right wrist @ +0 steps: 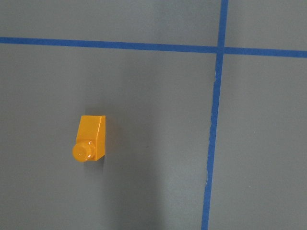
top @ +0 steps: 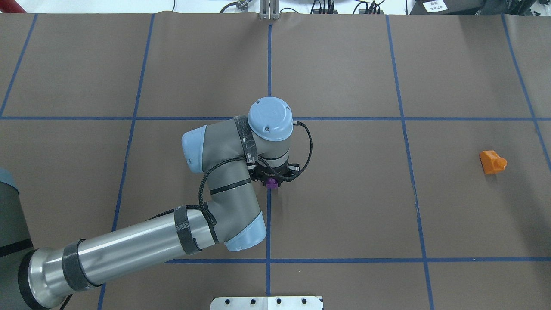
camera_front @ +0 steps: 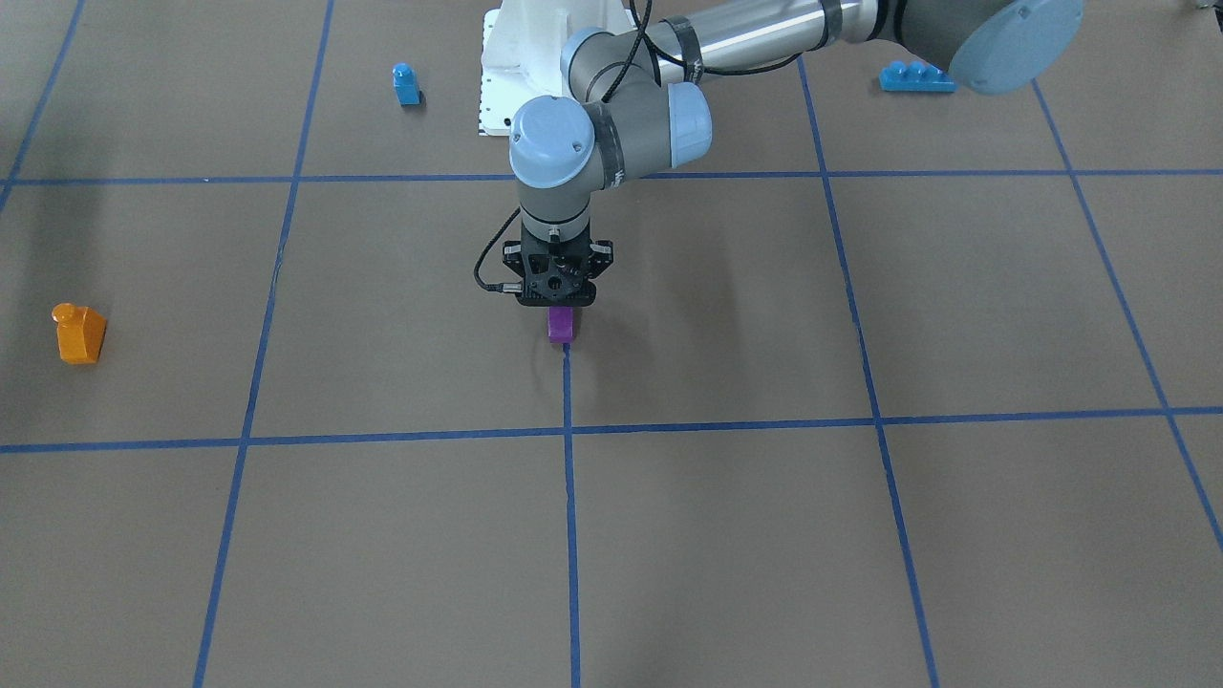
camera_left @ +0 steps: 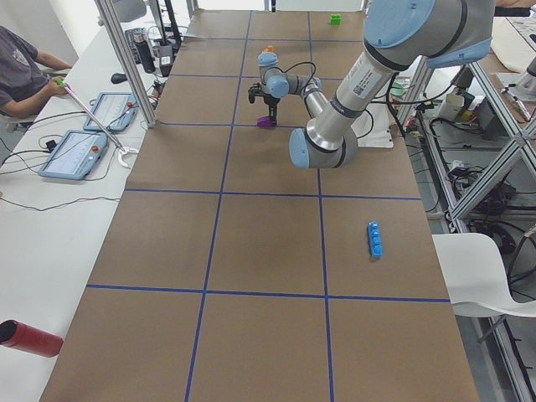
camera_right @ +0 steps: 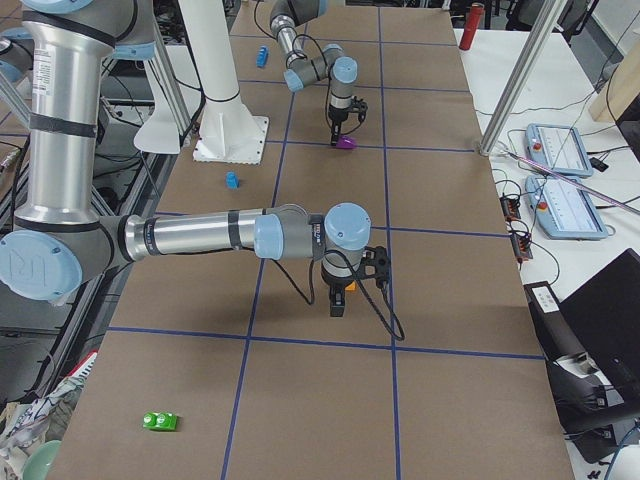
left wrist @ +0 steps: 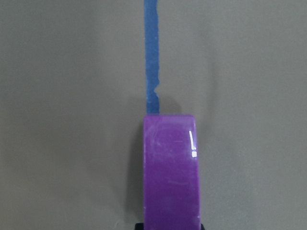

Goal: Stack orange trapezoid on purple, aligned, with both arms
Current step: 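Hold the purple block in place while the right gripper grasps the orange block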

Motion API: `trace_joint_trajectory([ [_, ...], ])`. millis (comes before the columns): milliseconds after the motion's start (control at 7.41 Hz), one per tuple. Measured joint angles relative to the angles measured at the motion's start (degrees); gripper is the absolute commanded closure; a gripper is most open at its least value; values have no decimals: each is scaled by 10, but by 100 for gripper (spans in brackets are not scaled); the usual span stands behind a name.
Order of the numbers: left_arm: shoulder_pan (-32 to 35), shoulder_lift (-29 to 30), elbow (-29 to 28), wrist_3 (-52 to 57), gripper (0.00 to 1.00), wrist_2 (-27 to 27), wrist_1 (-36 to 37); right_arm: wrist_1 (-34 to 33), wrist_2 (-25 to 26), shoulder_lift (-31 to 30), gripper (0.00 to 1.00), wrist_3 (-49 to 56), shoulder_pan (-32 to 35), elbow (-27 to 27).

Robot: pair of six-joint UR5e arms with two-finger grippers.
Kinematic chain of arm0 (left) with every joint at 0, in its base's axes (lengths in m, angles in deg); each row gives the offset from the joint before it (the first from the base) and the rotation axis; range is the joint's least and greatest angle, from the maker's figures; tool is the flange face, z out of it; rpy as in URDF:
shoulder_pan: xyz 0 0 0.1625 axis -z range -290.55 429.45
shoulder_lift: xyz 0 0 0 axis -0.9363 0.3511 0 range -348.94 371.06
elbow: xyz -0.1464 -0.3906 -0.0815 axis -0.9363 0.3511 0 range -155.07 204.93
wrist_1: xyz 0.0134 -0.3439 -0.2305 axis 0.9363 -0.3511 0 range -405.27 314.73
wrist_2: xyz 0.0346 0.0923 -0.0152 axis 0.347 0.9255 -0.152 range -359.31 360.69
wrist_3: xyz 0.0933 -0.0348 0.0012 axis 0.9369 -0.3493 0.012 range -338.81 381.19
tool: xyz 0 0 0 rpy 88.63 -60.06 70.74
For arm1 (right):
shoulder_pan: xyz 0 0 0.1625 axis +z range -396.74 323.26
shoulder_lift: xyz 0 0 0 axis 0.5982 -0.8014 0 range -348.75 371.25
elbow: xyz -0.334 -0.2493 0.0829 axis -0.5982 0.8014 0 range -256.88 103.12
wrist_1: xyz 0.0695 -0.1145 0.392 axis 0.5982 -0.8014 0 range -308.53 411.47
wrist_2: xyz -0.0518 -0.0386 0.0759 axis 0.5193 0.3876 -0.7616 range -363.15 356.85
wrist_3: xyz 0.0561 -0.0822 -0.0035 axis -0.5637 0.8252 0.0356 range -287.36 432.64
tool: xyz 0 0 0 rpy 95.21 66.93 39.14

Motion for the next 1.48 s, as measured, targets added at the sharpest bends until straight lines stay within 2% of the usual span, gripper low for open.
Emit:
trace_joint_trajectory([
  [135, 0, 0, -1, 0, 29, 0, -1, 0, 1, 0, 0, 0, -1, 1],
  [270, 1, 0, -2, 0, 0, 0, -2, 0, 1, 0, 0, 0, -2, 2],
  [675, 12, 0, 11, 0, 0, -2, 3, 18, -1, 0, 2, -15, -40, 3],
  [945, 28, 0, 46, 0, 0, -6, 27, 57, 1, 1, 3, -88, -93, 5],
  [1215, 31, 0, 56, -1, 0, -7, 39, 158, 25, 2, 2, -216, -164, 18],
  [1485, 29, 0, 57, -6, 0, -7, 41, 257, 59, 7, 2, -276, -210, 65],
])
